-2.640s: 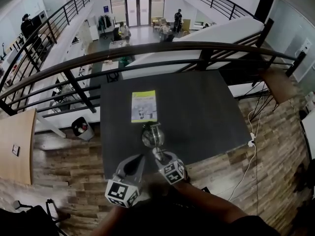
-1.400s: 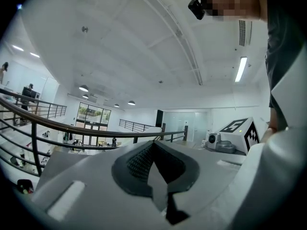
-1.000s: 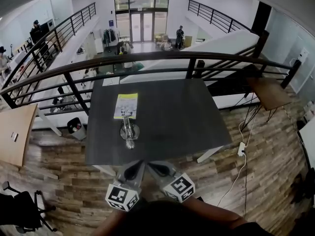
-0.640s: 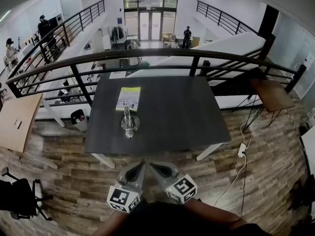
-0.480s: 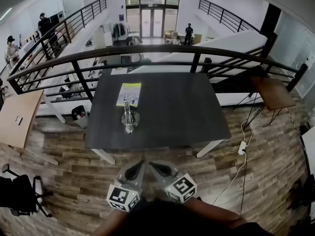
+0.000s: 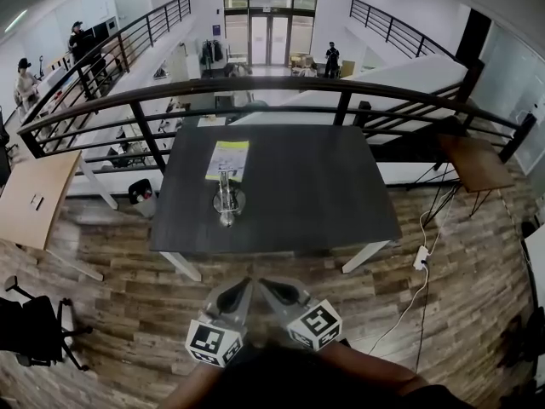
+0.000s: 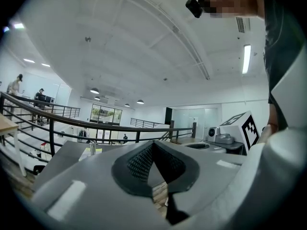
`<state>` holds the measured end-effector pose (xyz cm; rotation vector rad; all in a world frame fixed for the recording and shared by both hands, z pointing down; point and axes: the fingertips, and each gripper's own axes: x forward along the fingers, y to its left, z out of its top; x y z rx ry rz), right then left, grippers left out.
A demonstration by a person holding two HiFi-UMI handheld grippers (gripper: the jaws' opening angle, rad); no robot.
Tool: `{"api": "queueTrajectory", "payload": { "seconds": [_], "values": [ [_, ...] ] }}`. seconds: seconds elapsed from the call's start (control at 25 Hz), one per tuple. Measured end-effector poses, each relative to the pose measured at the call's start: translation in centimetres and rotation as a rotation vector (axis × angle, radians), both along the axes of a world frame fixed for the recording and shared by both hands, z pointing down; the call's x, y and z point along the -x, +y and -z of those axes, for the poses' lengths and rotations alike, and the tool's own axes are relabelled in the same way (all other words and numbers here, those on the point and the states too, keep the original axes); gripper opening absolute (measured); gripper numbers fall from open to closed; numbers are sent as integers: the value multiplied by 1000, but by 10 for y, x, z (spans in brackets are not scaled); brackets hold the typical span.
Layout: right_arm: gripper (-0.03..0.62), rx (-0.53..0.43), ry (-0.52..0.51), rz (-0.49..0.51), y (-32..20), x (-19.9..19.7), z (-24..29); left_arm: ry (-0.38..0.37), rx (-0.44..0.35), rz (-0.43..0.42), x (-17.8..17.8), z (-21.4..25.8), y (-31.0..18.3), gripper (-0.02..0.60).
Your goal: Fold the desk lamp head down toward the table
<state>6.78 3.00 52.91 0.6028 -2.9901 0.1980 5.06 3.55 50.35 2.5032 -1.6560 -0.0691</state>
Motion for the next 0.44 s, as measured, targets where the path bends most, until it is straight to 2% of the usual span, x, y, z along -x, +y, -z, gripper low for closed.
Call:
{"api": "queueTrajectory", "payload": {
  "seconds": [0.44],
  "values": [
    [2,-18,-1,11,7,0,1,-5,-4,3,-2,3,8,2]
  ]
}}
